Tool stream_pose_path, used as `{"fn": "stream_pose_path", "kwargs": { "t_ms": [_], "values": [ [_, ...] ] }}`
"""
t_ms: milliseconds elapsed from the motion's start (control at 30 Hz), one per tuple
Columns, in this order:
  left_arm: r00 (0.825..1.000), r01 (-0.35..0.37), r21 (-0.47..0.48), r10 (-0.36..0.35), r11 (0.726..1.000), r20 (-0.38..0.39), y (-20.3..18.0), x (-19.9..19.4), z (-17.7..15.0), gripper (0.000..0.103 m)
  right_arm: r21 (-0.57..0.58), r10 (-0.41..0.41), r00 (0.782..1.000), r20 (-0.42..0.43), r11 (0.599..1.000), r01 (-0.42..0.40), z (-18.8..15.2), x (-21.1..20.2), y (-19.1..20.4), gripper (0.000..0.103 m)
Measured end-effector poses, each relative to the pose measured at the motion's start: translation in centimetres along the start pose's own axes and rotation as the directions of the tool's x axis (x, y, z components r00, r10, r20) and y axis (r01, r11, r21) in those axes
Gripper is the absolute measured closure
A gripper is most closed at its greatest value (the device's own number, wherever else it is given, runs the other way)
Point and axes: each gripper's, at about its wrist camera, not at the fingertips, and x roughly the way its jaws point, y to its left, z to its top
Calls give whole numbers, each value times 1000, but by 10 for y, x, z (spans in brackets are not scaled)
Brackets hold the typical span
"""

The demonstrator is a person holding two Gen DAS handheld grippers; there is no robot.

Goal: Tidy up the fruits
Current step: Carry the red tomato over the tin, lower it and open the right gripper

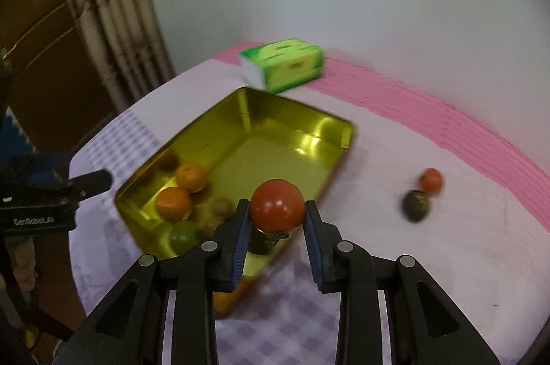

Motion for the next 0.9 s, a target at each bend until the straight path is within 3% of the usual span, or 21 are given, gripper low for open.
{"fn": "stream_pose_path", "kwargs": {
  "t_ms": [300, 900],
  "values": [
    [1000, -14, -28, 14, 1000, -4, 7, 3, 1, 3, -43, 21, 998, -55, 999, -24, 0, 30, 25, 71],
    [1000, -15, -32, 15, 999, -9, 8, 5, 1, 3, -53, 12, 995, -94, 998, -17, -7, 47, 30, 71]
  ]
}}
